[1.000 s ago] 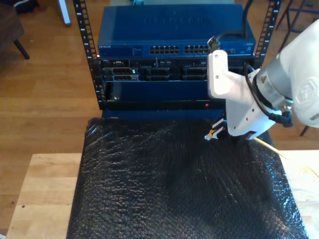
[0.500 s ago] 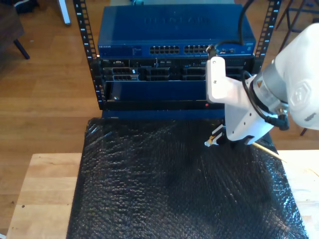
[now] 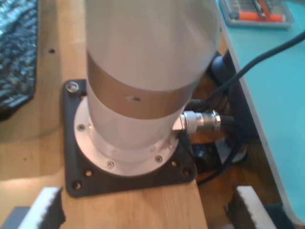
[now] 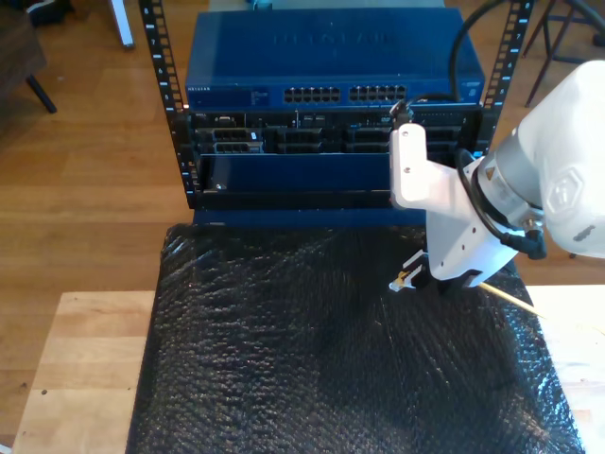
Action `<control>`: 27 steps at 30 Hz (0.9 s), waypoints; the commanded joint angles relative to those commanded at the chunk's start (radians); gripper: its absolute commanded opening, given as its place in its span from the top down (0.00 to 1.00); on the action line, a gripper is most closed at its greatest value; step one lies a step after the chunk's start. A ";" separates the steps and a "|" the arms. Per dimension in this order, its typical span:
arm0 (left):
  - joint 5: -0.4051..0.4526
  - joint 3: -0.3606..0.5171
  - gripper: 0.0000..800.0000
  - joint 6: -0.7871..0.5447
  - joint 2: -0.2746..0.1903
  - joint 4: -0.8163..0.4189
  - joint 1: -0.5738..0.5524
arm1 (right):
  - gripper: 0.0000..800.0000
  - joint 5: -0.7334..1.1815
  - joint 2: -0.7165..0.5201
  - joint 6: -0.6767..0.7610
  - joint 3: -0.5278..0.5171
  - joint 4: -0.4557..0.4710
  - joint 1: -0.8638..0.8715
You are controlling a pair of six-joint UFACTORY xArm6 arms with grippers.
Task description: Grab the cable and plug it in
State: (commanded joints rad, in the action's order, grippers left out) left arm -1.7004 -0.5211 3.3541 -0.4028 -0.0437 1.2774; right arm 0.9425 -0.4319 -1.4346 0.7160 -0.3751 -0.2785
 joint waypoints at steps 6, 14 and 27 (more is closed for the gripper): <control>0.077 0.063 0.00 -0.006 -0.023 -0.002 0.000 | 1.00 -0.003 0.002 0.002 0.000 0.002 0.000; 0.103 0.086 0.00 -0.055 -0.025 0.005 0.006 | 1.00 -0.006 0.017 0.000 0.000 0.002 -0.002; 0.213 0.180 0.00 -0.075 -0.068 0.000 0.064 | 1.00 -0.008 0.023 0.002 0.000 0.002 -0.002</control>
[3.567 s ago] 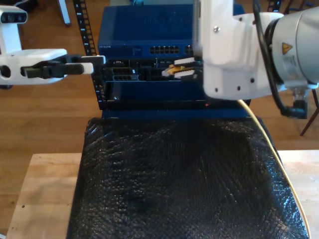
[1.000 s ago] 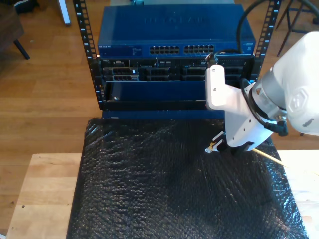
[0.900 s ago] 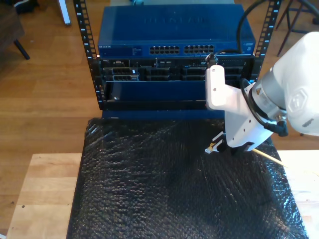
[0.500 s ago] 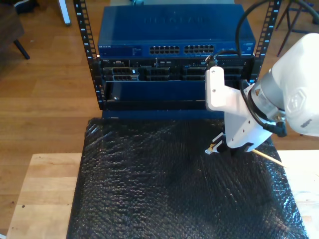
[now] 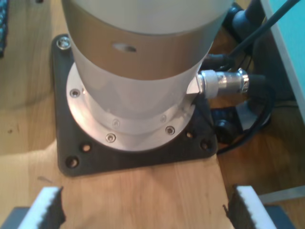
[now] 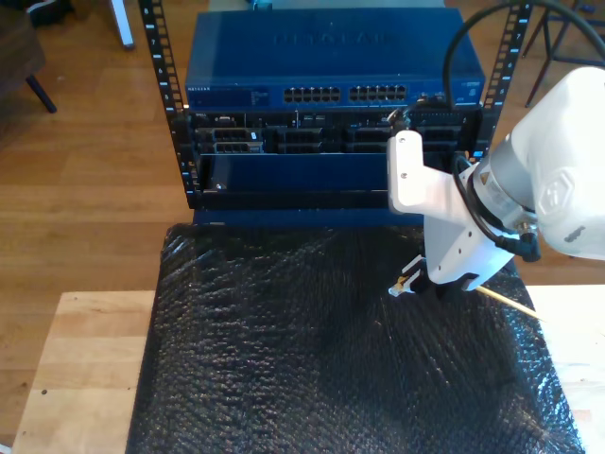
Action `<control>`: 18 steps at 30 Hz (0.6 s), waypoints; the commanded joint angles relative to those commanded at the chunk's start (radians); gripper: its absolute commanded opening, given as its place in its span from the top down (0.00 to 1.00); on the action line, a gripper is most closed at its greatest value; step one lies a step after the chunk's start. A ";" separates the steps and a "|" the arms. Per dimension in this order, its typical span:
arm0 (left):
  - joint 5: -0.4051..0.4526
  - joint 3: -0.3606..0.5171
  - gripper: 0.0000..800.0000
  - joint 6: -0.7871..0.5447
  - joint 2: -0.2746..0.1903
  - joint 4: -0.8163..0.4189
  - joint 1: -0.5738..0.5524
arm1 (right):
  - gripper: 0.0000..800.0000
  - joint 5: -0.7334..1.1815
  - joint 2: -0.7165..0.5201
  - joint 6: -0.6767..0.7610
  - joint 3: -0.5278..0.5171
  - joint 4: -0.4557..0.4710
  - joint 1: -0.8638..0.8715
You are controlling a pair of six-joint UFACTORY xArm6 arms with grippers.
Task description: Grab the cable and plug it in
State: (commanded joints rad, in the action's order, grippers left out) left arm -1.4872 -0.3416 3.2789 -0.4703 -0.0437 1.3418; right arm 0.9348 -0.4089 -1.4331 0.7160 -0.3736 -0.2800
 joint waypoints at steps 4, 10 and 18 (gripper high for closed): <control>0.018 0.015 0.00 -0.003 -0.008 0.000 0.002 | 1.00 -0.003 -0.002 0.000 0.000 0.000 0.000; 0.023 0.018 0.00 -0.029 -0.011 0.000 0.002 | 1.00 -0.005 0.000 0.000 -0.008 -0.002 -0.002; 0.097 0.054 0.00 -0.077 -0.038 0.000 0.023 | 1.00 -0.046 0.000 -0.005 -0.023 0.008 -0.003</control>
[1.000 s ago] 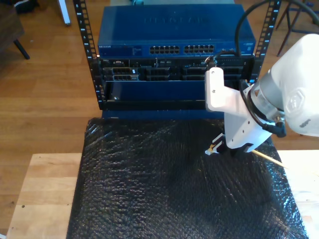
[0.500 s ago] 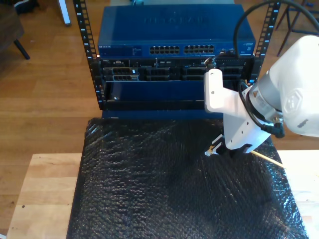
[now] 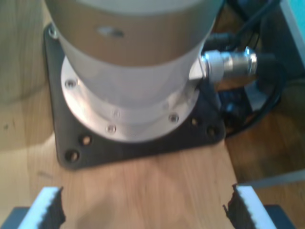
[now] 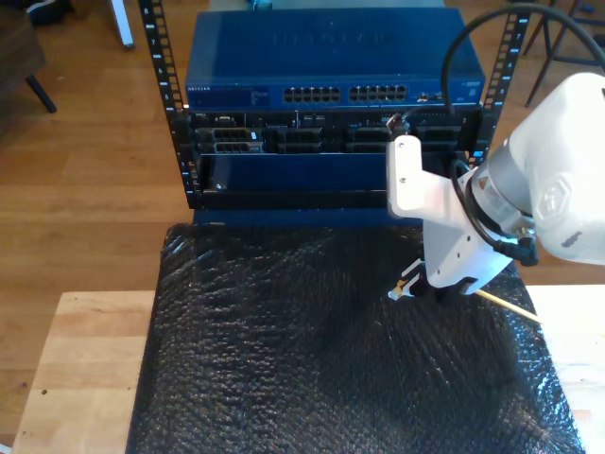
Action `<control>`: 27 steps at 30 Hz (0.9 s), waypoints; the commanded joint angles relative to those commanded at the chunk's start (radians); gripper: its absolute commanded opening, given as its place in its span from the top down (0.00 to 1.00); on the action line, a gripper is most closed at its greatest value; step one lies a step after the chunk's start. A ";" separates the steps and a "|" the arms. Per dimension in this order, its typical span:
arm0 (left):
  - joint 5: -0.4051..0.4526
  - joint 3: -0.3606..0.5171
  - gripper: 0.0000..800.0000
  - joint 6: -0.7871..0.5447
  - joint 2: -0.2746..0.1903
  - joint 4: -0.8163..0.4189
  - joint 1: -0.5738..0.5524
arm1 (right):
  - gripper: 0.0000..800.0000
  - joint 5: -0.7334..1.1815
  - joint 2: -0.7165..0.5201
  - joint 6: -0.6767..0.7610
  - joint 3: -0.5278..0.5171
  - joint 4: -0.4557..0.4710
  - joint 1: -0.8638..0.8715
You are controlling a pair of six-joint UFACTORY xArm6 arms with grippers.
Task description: Grab the cable and plug it in
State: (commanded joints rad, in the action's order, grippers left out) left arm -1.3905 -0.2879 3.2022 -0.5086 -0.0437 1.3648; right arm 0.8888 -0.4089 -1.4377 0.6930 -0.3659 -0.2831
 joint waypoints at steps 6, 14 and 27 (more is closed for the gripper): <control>0.068 0.029 0.00 -0.031 -0.003 0.002 0.034 | 1.00 -0.009 0.011 0.003 -0.008 0.005 -0.002; 0.110 0.058 0.00 -0.046 -0.003 0.006 0.035 | 1.00 -0.063 0.012 0.003 -0.018 0.005 -0.005; 0.238 0.138 0.00 -0.057 -0.003 0.006 0.040 | 1.00 -0.195 0.035 0.002 -0.021 0.006 -0.006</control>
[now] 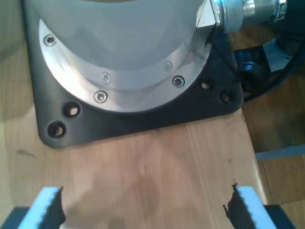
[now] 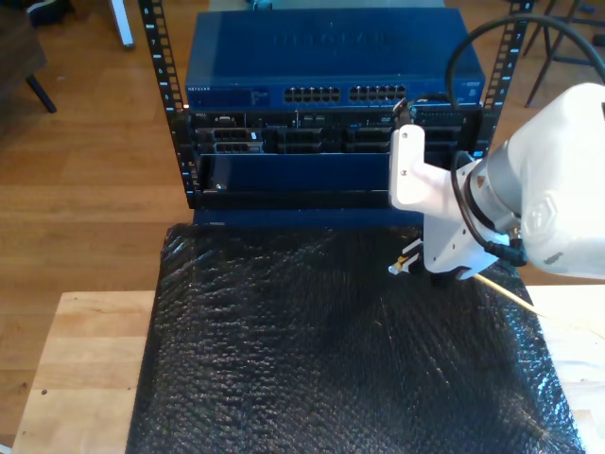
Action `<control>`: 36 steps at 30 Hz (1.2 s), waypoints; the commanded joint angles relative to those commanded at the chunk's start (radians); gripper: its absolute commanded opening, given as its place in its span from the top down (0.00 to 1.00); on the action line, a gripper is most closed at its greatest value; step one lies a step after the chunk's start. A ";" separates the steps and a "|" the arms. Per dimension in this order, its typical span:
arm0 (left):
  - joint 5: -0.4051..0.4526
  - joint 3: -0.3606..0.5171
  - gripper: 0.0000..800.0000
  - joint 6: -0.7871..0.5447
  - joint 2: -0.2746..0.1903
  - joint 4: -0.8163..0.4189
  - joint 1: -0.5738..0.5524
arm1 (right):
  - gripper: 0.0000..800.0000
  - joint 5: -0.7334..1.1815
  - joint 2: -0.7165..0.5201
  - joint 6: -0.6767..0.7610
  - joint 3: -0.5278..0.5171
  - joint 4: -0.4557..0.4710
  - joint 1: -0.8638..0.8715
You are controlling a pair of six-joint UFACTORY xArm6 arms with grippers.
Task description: Grab the cable and plug it in
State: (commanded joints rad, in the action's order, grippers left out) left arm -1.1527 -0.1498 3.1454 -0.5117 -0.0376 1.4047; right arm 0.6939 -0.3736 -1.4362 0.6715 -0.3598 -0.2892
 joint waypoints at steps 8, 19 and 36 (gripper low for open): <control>0.055 0.028 0.00 0.002 0.000 0.002 0.002 | 1.00 -0.117 0.000 -0.005 -0.035 0.003 -0.011; 0.063 0.037 0.00 0.002 0.009 0.002 0.002 | 1.00 -0.313 0.005 -0.002 -0.114 0.066 -0.031; 0.061 0.037 0.00 0.002 0.009 0.002 0.003 | 1.00 -0.577 -0.031 -0.002 -0.198 0.081 -0.077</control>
State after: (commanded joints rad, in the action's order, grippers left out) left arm -1.0913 -0.1130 3.1470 -0.5025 -0.0361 1.4078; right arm 0.1170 -0.4043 -1.4377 0.4735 -0.2785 -0.3659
